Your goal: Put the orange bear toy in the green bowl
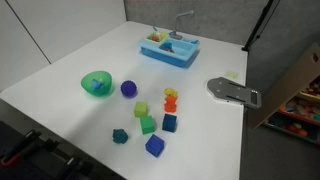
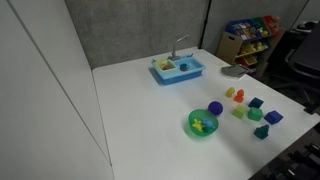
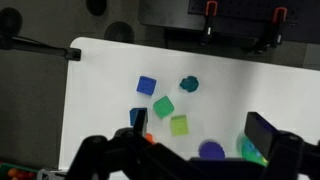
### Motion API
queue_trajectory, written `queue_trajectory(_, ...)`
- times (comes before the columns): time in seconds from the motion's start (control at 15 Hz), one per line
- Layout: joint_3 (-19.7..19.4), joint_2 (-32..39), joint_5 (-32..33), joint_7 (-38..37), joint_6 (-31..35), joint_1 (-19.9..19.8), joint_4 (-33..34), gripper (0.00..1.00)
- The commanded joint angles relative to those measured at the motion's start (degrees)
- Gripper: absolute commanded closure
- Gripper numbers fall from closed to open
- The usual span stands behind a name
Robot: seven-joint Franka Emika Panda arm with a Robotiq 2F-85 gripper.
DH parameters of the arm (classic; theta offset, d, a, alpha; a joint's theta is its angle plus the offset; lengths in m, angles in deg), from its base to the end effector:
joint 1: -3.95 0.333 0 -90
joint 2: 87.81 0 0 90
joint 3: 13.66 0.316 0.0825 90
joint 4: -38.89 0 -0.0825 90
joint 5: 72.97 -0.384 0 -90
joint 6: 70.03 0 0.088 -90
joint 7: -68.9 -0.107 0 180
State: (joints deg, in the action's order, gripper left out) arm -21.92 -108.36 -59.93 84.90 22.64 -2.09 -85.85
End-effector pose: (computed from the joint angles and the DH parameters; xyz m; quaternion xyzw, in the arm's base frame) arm 0.4050 -0.1330 0.5210 0.9903 0.0386 -0.1200 0.0585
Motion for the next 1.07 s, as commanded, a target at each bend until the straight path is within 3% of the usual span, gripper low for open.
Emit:
queue_trajectory(0.0, -0.3, 0.0, 0.1, -0.1, -0.1, 0.3, 0.2, 0.0)
queue_trajectory(0.4, -1.1, 3.6, -2.1, -0.1, 1.6, 0.3, 2.2, 0.0)
queue_trajectory(1.0, -2.8, 20.7, -9.6, -0.9, 9.3, -1.7, 13.7, 0.0)
